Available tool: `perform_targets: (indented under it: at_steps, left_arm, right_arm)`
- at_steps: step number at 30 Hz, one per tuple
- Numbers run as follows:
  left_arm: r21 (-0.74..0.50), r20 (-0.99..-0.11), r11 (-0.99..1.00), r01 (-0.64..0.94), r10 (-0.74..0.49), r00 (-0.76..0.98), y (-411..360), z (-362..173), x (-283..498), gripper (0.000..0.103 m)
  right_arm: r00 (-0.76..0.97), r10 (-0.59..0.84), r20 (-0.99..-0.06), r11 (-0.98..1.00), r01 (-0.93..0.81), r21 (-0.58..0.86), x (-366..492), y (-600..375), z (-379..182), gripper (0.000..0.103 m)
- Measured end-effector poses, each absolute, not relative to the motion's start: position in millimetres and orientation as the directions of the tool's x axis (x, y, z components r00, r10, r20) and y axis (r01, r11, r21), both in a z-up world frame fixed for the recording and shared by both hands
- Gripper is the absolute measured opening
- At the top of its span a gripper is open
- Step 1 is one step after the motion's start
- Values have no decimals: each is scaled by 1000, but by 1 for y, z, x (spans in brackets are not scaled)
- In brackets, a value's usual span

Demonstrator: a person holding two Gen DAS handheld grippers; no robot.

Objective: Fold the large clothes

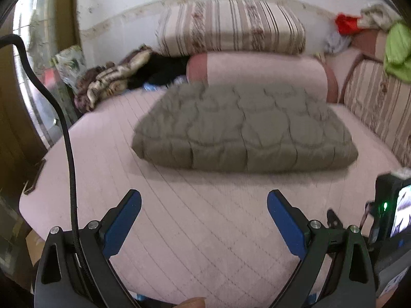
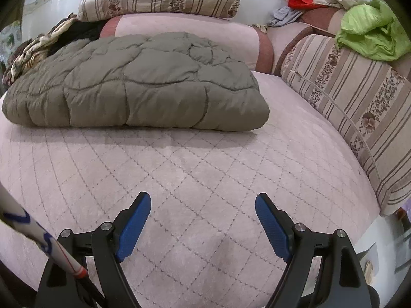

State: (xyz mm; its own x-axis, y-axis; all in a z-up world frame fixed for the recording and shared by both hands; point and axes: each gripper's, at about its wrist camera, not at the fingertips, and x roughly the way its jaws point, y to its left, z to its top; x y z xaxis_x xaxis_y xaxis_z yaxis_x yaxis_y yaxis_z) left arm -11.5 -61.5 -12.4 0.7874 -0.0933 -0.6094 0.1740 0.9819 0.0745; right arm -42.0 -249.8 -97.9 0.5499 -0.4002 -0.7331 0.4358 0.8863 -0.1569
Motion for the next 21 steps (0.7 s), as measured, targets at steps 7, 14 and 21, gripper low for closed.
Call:
perform_targets:
  at_steps: [7, 14, 21]
  left_arm:
    - [107, -567, 981, 161, -72, 820, -57, -6, -20, 98]
    - [138, -615, 978, 158, -41, 788, -61, -17, -13, 98]
    - [179, -657, 971, 161, -4, 754, -67, -31, -10, 98]
  right_arm:
    - [569, -418, -708, 891, 409, -197, -50, -240, -96, 87]
    - [563, -376, -736, 898, 418, -139, -47, -247, -96, 87]
    - [568, -370, -735, 904, 402, -144, -48, -244, -96, 87]
